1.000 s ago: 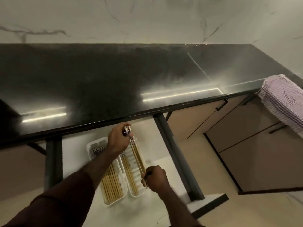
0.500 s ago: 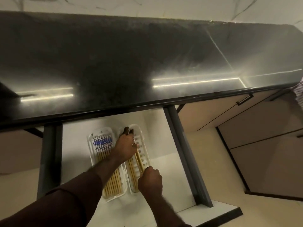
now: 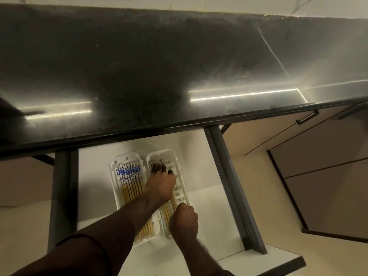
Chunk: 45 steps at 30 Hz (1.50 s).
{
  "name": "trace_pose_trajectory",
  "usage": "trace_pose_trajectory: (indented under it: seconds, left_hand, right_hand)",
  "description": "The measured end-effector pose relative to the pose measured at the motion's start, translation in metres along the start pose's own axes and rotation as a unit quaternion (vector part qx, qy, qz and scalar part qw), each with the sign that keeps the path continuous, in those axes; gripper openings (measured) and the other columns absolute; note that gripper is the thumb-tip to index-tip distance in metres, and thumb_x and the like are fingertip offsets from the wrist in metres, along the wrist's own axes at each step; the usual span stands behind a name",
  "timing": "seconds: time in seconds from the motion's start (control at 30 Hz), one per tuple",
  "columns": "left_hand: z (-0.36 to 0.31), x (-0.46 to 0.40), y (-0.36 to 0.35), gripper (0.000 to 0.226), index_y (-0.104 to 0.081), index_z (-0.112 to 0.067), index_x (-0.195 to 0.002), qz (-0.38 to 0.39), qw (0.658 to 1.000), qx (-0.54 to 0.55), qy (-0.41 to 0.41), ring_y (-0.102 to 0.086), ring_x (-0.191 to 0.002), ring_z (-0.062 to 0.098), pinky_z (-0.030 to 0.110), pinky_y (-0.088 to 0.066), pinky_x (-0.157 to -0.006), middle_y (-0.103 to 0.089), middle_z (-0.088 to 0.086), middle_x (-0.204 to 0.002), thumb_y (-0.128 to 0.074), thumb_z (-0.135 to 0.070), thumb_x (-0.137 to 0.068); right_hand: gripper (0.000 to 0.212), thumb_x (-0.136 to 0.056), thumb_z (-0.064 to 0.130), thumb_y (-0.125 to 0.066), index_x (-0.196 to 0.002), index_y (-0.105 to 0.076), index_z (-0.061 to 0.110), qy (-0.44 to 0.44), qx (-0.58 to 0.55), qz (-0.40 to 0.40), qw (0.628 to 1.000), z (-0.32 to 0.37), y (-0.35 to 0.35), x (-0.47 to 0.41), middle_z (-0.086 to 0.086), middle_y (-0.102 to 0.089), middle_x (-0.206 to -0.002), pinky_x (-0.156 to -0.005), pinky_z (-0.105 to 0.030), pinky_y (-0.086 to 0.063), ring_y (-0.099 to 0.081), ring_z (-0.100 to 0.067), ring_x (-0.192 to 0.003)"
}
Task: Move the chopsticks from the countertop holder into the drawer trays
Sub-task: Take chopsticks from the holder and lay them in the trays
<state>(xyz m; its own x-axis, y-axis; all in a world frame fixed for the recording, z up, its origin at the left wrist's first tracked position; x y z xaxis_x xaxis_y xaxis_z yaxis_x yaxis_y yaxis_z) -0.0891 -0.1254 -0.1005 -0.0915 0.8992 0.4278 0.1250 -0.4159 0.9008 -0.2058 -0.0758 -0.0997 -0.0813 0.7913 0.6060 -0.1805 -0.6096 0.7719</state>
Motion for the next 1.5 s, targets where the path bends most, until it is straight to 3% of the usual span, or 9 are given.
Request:
trace_pose_trajectory:
  seconds: [0.13, 0.3, 0.47, 0.53, 0.6, 0.73, 0.93, 1.17, 1.5]
  left_hand:
    - [0.001, 0.0, 0.0, 0.029, -0.06, -0.012, -0.12, 0.012, 0.999, -0.033, -0.008, -0.051, -0.123, 0.032, 0.052, -0.016, -0.118, -0.062, 0.012, -0.122, -0.051, -0.017, -0.093]
    - [0.003, 0.001, -0.005, 0.041, -0.051, -0.012, -0.134, 0.012, 0.998, -0.065, -0.013, -0.029, -0.142, 0.035, 0.055, 0.005, -0.119, -0.044, 0.017, -0.147, -0.051, -0.026, -0.095]
    - [0.004, 0.0, -0.01, 0.05, -0.044, -0.009, -0.14, 0.018, 0.998, -0.061, -0.002, -0.023, -0.145, 0.037, 0.055, 0.0, -0.119, -0.031, 0.019, -0.154, -0.05, -0.032, -0.096]
    - [0.005, -0.001, -0.012, 0.043, -0.051, -0.012, -0.134, 0.026, 0.999, -0.037, 0.005, -0.038, -0.138, 0.032, 0.049, -0.018, -0.118, -0.047, 0.014, -0.146, -0.051, -0.03, -0.096]
    - [0.005, -0.001, -0.013, 0.041, -0.053, -0.012, -0.132, 0.021, 1.0, -0.019, 0.012, -0.043, -0.134, 0.029, 0.047, -0.019, -0.118, -0.055, 0.012, -0.139, -0.054, -0.028, -0.094]
    - [0.007, 0.0, -0.01, 0.059, -0.029, -0.004, -0.147, -0.006, 0.998, -0.058, 0.017, -0.012, -0.148, 0.036, 0.051, 0.016, -0.116, -0.027, 0.019, -0.156, -0.05, -0.029, -0.097]
    - [0.006, 0.002, -0.008, 0.067, -0.011, -0.008, -0.153, -0.011, 0.999, -0.037, 0.01, -0.001, -0.149, 0.035, 0.05, 0.016, -0.114, -0.005, 0.017, -0.161, -0.045, -0.028, -0.099]
    - [0.004, 0.0, -0.009, 0.046, -0.051, -0.014, -0.137, 0.014, 0.998, -0.061, -0.02, -0.01, -0.148, 0.036, 0.054, 0.007, -0.119, -0.029, 0.015, -0.157, -0.051, -0.03, -0.094]
    - [0.007, 0.008, -0.006, 0.043, -0.057, -0.014, -0.129, -0.007, 0.997, -0.077, -0.026, -0.02, -0.146, 0.033, 0.051, 0.019, -0.112, -0.043, 0.012, -0.149, -0.056, -0.029, -0.089]
  right_hand:
    - [0.024, -0.096, 0.016, -0.05, -0.116, -0.063, 0.013, 0.008, 0.002, -0.003, 1.0, 0.003, -0.003, -0.001, -0.005, -0.066, -0.115, -0.088, -0.03, -0.051, -0.064, -0.022, -0.106]
    - [0.024, -0.097, 0.023, -0.055, -0.118, -0.062, 0.014, 0.037, 0.012, 0.004, 0.999, 0.004, -0.006, -0.002, -0.002, -0.067, -0.116, -0.089, -0.028, -0.051, -0.065, -0.019, -0.103]
    - [0.036, -0.096, 0.034, -0.058, -0.127, -0.052, 0.017, 0.062, 0.019, -0.018, 0.998, 0.006, -0.005, -0.001, 0.0, -0.066, -0.12, -0.09, -0.029, -0.052, -0.067, -0.018, -0.104]
    - [0.042, -0.095, 0.038, -0.059, -0.131, -0.048, 0.018, 0.076, 0.026, -0.024, 0.996, 0.008, -0.004, 0.0, 0.0, -0.066, -0.121, -0.09, -0.03, -0.052, -0.067, -0.018, -0.104]
    - [0.046, -0.095, 0.04, -0.059, -0.133, -0.046, 0.018, 0.083, 0.036, -0.023, 0.996, 0.01, -0.004, 0.001, 0.0, -0.066, -0.121, -0.089, -0.031, -0.053, -0.067, -0.019, -0.104]
    - [0.051, -0.094, 0.039, -0.061, -0.136, -0.043, 0.017, 0.093, 0.048, -0.003, 0.995, 0.011, -0.006, 0.002, -0.003, -0.063, -0.124, -0.092, -0.034, -0.052, -0.065, -0.022, -0.107]
    - [0.062, -0.092, 0.043, -0.062, -0.143, -0.035, 0.02, 0.111, 0.049, 0.011, 0.993, 0.01, -0.006, 0.002, -0.004, -0.059, -0.131, -0.097, -0.034, -0.05, -0.063, -0.022, -0.113]
    - [0.063, -0.092, 0.043, -0.061, -0.144, -0.034, 0.021, 0.116, 0.048, 0.008, 0.992, 0.01, -0.003, 0.004, -0.004, -0.058, -0.133, -0.098, -0.034, -0.049, -0.061, -0.022, -0.115]
    - [0.049, -0.095, 0.039, -0.06, -0.136, -0.046, 0.017, 0.104, 0.043, 0.005, 0.994, 0.013, 0.012, 0.008, -0.004, -0.063, -0.126, -0.096, -0.033, -0.05, -0.065, -0.022, -0.11]
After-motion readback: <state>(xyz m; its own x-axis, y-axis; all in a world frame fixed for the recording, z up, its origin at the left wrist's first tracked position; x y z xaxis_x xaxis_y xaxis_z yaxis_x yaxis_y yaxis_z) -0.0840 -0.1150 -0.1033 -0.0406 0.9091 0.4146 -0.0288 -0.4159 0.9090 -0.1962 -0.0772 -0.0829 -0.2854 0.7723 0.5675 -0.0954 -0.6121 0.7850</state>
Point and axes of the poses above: each hand's wrist, its own x-axis away from the middle knuckle, its own y-axis out of the back of the hand, z = x × y, the point moved 4 cm from there along -x, towards the middle knuckle
